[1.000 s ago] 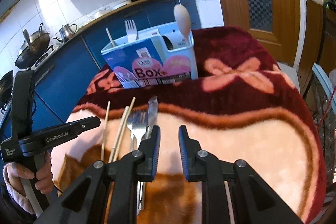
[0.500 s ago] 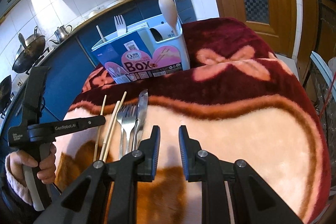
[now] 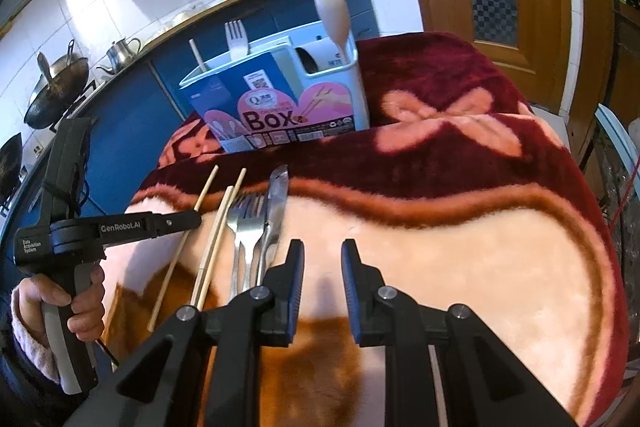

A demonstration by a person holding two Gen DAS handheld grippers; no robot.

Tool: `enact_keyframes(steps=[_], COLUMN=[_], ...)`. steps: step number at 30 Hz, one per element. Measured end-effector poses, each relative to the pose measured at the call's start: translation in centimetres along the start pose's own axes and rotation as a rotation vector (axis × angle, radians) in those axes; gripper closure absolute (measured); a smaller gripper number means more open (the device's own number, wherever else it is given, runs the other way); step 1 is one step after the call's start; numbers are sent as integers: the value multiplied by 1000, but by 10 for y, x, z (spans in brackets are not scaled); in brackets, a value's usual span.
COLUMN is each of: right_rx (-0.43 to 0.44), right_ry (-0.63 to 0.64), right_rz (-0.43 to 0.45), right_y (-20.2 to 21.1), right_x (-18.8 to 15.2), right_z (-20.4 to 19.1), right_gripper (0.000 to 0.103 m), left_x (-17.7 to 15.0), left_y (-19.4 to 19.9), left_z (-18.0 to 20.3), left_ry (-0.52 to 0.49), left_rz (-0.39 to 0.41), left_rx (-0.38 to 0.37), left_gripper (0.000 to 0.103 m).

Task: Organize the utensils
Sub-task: 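Lift the chopstick with the left gripper while the right gripper grasps the metal knife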

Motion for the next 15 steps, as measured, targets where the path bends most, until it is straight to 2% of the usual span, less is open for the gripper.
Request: enact_keyframes(steps=[4,11,15], right_rx=[6,23,29], right_ry=[25,113,160], right_rz=[-21,-115,-173], right_y=[-3,-17,-25], right_x=[1,-2,-6], right_z=[-9,-30,-42], right_gripper=[81,81,81], left_x=[2,7,8], left_y=[15,51,65], left_z=[0,5,5], left_ry=[2,-62,-82], left_rz=[59,225,274], left_rx=[-40,-4,-12], left_gripper=[99,99,99])
Point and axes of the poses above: each gripper's, at about its wrist camera, not at the fingertips, and y roughly against the way its jaws point, z to its right, x to its top, the point moved 2 cm from there along -y, roughly the way its jaws point, and after that the axes turned 7 degrees about z, right-handed, at the moved point
